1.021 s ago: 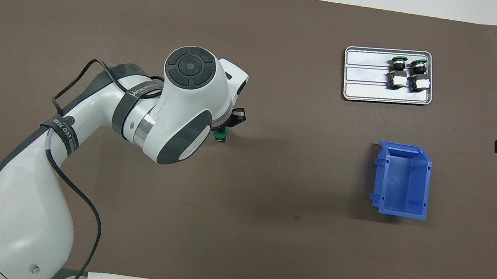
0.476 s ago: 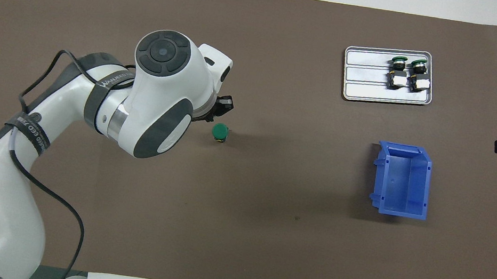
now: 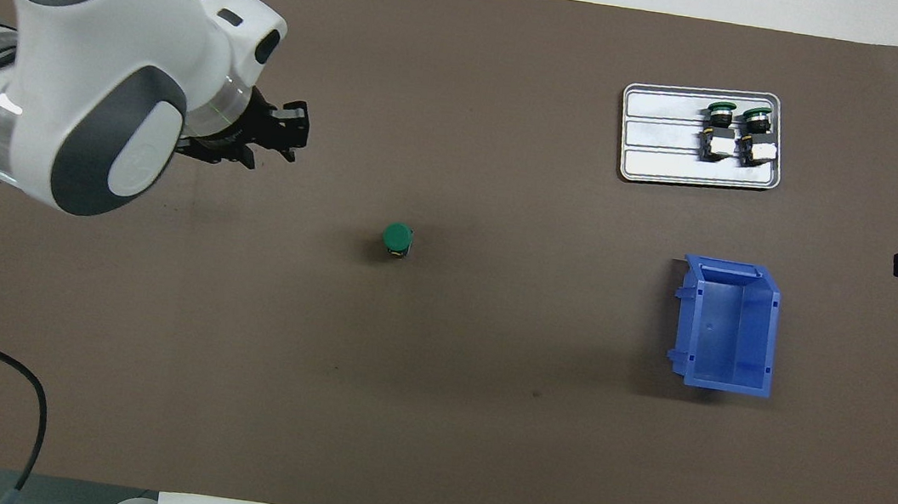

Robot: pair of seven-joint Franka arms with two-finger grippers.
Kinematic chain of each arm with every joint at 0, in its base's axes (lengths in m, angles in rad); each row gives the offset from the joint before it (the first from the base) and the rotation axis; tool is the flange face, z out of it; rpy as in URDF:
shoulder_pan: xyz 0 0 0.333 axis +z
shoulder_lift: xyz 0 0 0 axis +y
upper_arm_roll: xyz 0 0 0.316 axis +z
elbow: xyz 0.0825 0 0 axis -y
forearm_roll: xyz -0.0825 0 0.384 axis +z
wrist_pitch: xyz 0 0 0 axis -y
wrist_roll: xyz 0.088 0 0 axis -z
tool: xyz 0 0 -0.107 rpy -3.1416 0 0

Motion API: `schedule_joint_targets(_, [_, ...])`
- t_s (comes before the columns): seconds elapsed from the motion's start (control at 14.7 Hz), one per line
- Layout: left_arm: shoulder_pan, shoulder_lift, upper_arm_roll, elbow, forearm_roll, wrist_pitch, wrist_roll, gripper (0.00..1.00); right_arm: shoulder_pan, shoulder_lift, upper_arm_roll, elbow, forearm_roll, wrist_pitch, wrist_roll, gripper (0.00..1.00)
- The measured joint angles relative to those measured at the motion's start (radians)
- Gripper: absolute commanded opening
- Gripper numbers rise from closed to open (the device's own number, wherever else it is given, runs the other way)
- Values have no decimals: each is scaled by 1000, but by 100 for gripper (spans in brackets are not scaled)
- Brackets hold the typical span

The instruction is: Place and press button with both arms

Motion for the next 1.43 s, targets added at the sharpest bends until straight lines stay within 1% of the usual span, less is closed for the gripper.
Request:
schedule_joint_targets(0.27, [124,-43,3,0,1,-31,158,80,0,0,0,0,0,0,0,99])
schedule_joint_targets(0.48, [191,-83,4,0,1,-109,272,83,0,0,0,0,0,0,0,99])
schedule_joint_targets(0.61, [219,-107,4,0,1,-157,310,84,0,0,0,0,0,0,0,99])
schedule_joint_targets(0.82, [243,-141,4,0,1,-234,350,86,0,0,0,0,0,0,0,99])
schedule_joint_targets(1.02, [245,-188,4,0,1,-302,361,90,0,0,0,0,0,0,0,99])
schedule_joint_targets(1.22, [247,-224,4,0,1,-329,362,97,1,0,0,0,0,1,0,99])
schedule_joint_targets(1.43, [259,-234,5,1,1,-334,364,99,17,0,5,0,15,1,-32,99])
